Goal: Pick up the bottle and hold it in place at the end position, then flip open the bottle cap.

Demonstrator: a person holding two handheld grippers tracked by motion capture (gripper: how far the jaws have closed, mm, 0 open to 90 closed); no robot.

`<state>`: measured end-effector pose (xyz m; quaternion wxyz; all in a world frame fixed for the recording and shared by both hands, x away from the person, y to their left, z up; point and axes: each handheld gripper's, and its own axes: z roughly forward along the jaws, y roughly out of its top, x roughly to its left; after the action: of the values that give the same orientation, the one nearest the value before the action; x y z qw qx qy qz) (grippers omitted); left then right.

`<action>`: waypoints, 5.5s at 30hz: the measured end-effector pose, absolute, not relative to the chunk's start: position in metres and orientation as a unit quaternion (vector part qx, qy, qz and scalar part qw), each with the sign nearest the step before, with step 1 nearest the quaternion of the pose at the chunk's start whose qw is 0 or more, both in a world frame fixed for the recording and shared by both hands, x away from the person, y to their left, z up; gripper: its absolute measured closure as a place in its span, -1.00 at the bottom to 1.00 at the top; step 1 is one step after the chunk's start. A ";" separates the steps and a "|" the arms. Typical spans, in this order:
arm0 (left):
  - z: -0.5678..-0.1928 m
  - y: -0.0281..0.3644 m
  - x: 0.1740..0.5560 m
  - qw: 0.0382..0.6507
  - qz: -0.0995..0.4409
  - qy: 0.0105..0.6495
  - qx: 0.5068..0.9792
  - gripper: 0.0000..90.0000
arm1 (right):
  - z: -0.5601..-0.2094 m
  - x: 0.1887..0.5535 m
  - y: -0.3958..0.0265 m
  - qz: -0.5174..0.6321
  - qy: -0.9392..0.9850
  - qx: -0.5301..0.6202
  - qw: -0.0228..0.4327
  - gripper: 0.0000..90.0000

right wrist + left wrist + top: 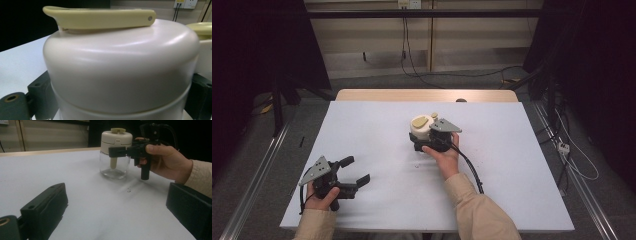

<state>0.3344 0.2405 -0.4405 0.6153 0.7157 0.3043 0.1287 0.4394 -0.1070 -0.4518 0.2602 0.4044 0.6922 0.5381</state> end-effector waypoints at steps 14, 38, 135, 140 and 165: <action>-0.440 0.241 0.334 0.615 0.129 0.305 0.715 -0.93 | -0.453 0.440 -0.107 0.535 0.696 0.402 0.259 -0.85; -0.441 0.241 0.333 0.611 0.133 0.307 0.717 -0.93 | -0.454 0.435 -0.114 0.529 0.704 0.408 0.241 -0.85; -0.388 0.117 0.423 0.529 0.054 0.299 0.792 1.00 | -0.454 0.434 -0.115 0.522 0.710 0.409 0.240 -0.86; -0.385 0.111 0.427 0.520 0.053 0.299 0.798 1.00 | -0.454 0.434 -0.115 0.522 0.710 0.409 0.239 -0.86; -0.382 0.091 0.437 0.494 0.069 0.302 0.812 1.00 | -0.454 0.434 -0.115 0.521 0.710 0.410 0.239 -0.86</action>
<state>0.4369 0.0913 -0.3817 0.4945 0.8120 0.3025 0.0686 0.4337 -0.1146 -0.4542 0.2395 0.4100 0.7095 0.5207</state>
